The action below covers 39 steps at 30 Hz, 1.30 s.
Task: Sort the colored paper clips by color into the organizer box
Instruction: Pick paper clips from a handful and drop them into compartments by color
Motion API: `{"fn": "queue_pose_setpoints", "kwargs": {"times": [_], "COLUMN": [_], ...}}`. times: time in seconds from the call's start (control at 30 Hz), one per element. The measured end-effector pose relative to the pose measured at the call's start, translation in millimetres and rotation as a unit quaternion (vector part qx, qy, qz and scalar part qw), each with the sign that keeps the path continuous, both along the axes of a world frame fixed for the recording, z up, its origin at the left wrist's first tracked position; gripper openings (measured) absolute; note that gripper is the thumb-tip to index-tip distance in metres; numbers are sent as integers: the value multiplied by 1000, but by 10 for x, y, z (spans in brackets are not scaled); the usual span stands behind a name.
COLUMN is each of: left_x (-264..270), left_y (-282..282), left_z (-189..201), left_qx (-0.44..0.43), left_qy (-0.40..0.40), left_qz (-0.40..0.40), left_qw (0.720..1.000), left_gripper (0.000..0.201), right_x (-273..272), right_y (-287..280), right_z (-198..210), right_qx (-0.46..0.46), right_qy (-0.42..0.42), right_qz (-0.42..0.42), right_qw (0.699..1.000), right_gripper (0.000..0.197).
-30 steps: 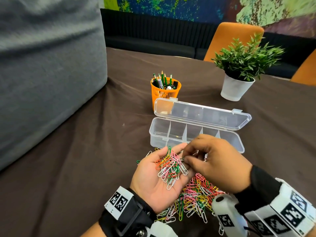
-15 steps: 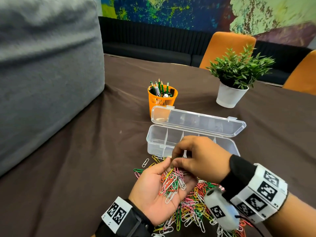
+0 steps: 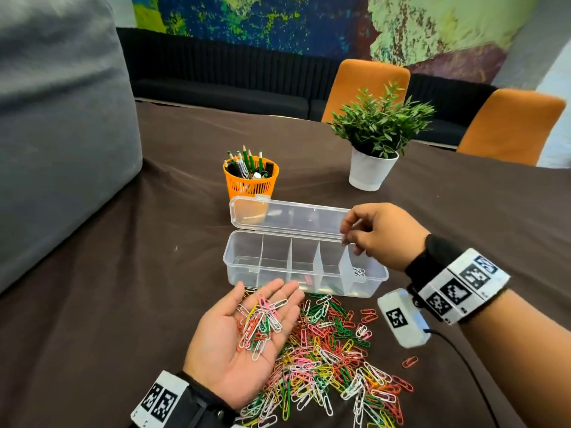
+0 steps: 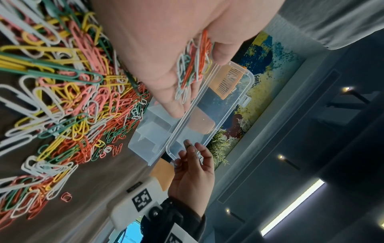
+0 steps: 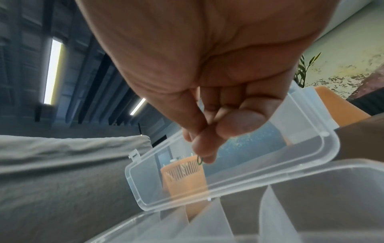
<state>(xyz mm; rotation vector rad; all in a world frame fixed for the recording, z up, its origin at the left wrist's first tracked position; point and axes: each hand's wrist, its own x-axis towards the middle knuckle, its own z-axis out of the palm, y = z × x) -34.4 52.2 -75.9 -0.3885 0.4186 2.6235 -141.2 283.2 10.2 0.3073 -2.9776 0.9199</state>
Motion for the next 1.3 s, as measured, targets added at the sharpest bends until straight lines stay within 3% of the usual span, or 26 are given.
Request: {"fn": "queue_pose_setpoints", "kwargs": {"times": [0.17,0.33,0.4,0.47,0.53,0.6,0.7,0.8,0.93,1.0,1.1,1.23,1.3], "left_x": [15,-3,-3,-1,2,8,13,9,31,30,21,8,2], "left_y": [-16,-31,-37,-41,-30,-26,-36,-40,-21,-15,-10,-6,-6], "left_z": [15,-6,-8,-6,3,-3,-7,-3,10,6,-8,-26,-42], "left_qx": [10,16,20,24,24,23,19,16,40,55,41,27,23], "left_qy": [1,12,15,17,18,20,20,24,45,42,41,26,29], "left_qz": [-4,-6,-7,-9,-10,-10,-11,-11,-2,6,9,25,36], "left_qw": [1000,1000,1000,1000,1000,999,1000,1000,998,998,998,999,999], "left_gripper": [63,64,64,65,67,69,73,75,77,77,75,72,71], "right_x": [-75,-106,-99,-103,-102,-42,158,393,615,665,682,732,809], "right_y": [-109,-170,-152,-122,-87,-113,-284,-503,-687,-730,-720,-667,-688], "right_z": [-193,-203,-202,-225,-243,-228,-161,-104,-164,-247,-301,-309,-332], "right_qx": [11,-195,-236,-191,-56,81,159,165,150,141,111,13,16], "right_qy": [0,-103,-132,-105,-39,8,69,116,66,58,56,62,70], "right_qz": [5,3,-3,-9,-7,0,44,116,174,191,186,138,135], "right_qw": [1000,975,963,976,998,997,984,972,971,970,975,988,988], "right_gripper": [24,9,6,6,7,8,14,16,24,19,10,14,16]}}
